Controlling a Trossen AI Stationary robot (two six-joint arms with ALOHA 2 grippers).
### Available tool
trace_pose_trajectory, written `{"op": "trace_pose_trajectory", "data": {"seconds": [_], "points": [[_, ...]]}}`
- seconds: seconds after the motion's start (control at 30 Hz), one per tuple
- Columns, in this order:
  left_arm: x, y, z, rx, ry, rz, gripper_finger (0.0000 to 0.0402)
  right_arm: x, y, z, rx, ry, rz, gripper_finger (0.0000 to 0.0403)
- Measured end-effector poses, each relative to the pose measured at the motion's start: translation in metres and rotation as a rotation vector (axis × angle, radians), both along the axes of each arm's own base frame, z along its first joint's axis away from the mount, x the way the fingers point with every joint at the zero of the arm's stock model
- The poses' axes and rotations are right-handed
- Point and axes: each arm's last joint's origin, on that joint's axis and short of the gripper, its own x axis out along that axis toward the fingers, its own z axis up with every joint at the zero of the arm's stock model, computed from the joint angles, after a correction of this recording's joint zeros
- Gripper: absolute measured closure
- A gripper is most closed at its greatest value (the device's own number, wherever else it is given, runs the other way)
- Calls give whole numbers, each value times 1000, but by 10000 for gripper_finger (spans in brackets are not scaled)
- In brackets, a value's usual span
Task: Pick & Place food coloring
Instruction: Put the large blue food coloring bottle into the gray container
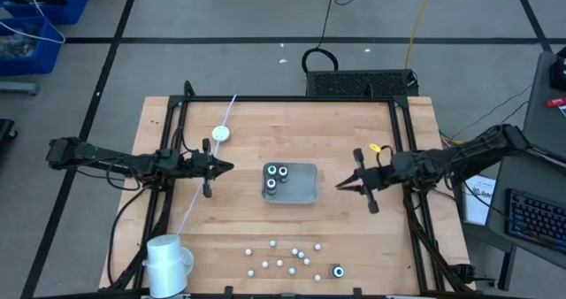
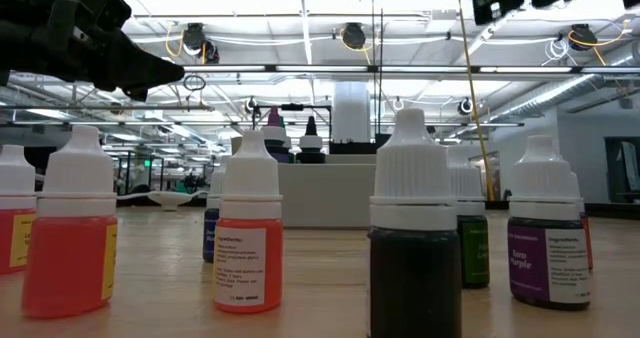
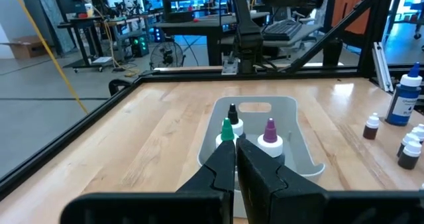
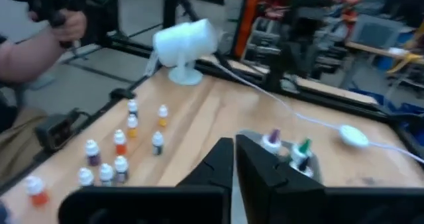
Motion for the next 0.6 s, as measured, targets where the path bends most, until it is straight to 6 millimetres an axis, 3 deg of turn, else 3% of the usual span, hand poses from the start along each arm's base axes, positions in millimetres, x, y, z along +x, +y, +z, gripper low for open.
{"op": "trace_pose_trajectory", "data": {"seconds": [0.23,0.6], "points": [[0,0,0,-2,-1,1,380,-25,-18,-26,85,-71,-74,400],[0,0,0,-2,-3,0,380,-44,-19,-64,108,-123,4,402]]}}
